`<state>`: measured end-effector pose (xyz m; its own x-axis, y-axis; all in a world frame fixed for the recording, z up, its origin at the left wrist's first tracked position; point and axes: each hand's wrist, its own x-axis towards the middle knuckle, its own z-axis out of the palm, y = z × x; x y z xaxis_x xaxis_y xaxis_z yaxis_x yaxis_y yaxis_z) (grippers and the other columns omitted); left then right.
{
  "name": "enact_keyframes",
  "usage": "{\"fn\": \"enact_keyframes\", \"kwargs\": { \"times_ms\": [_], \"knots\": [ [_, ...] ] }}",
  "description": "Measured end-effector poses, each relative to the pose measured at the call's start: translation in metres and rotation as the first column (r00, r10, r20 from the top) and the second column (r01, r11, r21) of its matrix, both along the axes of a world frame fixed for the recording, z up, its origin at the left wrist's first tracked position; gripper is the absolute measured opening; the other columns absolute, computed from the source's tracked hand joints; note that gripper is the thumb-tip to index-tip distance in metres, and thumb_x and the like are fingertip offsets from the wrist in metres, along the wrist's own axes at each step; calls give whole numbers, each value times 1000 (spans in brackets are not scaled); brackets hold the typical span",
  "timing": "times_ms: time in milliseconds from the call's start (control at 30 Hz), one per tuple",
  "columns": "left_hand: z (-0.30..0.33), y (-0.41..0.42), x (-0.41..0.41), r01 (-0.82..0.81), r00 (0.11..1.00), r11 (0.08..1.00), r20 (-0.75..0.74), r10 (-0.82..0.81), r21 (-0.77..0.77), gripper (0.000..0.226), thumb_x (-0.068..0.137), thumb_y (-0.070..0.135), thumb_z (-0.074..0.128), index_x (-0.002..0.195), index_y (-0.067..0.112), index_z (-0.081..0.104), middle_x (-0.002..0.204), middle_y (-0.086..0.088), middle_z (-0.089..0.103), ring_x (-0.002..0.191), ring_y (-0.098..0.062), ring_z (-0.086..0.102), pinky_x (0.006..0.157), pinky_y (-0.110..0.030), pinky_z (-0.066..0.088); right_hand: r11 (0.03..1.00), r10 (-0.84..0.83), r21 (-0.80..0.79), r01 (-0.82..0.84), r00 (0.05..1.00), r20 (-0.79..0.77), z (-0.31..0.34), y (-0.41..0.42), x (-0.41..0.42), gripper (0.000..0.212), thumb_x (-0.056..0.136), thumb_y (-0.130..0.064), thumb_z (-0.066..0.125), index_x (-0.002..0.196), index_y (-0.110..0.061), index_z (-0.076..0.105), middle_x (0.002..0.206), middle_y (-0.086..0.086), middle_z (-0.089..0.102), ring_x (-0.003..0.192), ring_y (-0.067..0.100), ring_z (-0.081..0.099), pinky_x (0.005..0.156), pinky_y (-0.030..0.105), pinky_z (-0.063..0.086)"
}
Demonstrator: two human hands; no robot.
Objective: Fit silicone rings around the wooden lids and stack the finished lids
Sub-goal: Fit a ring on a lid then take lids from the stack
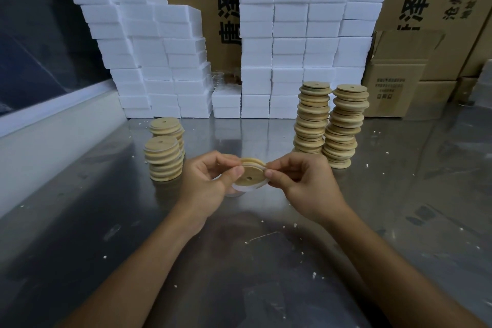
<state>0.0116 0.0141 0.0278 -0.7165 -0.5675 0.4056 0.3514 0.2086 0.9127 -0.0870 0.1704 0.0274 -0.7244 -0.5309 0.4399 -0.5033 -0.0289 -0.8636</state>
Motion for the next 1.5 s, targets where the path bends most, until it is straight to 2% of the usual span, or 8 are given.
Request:
{"fn": "enact_keyframes", "kwargs": {
  "times_ms": [267,367,467,567,733,933,1133,1500],
  "knots": [
    [1,-1,0,122,992,949,-16,-122,291,15,75,-8,67,69,6,66,93,-5,71,92,-25,69,72,-49,60,997,60,-48,-57,996,67,-1,0,1,3,85,-9,75,86,-12,74,84,7,76,79,24,74,75,46,63],
    [0,-2,1,171,985,923,-39,-168,346,9,68,-1,70,69,7,66,97,-11,70,92,-27,70,67,-44,61,997,56,-50,-55,998,16,-3,-1,0,4,86,-8,74,88,-11,74,84,4,76,80,19,74,74,42,63],
    [-3,-5,2,57,998,997,31,-59,60,26,77,-7,72,74,19,69,89,-5,74,89,-24,71,71,-37,60,999,-31,23,37,974,-224,-7,0,1,6,88,-11,74,94,-12,75,87,-8,74,84,6,71,68,31,62],
    [-5,0,0,-43,999,957,16,50,-288,30,76,-4,76,83,24,70,89,2,74,89,-20,71,79,-33,58,997,-31,48,58,895,-444,-7,0,5,7,89,-10,72,96,-11,74,88,-7,73,80,3,67,65,13,54],
    [-4,4,0,-124,990,827,-125,66,-549,18,78,-3,74,87,13,74,90,4,71,88,-18,68,74,-30,59,997,-45,28,75,815,-578,-4,-2,5,9,89,-5,70,97,-7,72,95,2,73,87,14,69,73,30,60],
    [3,6,3,-163,985,868,-121,119,-470,18,75,-6,77,80,11,73,83,-1,71,81,-18,68,76,-31,58,998,-55,-46,40,915,-401,-10,-2,1,8,87,-10,75,94,-8,74,98,-3,74,94,5,70,79,24,60],
    [10,6,4,-152,987,888,-112,114,-435,20,74,-6,77,79,12,71,81,2,70,80,-8,67,77,-17,53,993,-39,-122,-1,945,-325,-11,-2,1,8,86,-10,76,93,-11,72,97,-7,75,90,3,72,74,24,61],
    [10,6,6,-123,992,913,-77,101,-390,26,73,-3,79,77,21,70,80,3,71,78,-13,69,76,-26,57,991,-106,-125,52,877,-469,-8,-1,3,2,88,-6,72,90,-5,72,100,-3,74,92,7,72,70,29,61]
  ]
}}
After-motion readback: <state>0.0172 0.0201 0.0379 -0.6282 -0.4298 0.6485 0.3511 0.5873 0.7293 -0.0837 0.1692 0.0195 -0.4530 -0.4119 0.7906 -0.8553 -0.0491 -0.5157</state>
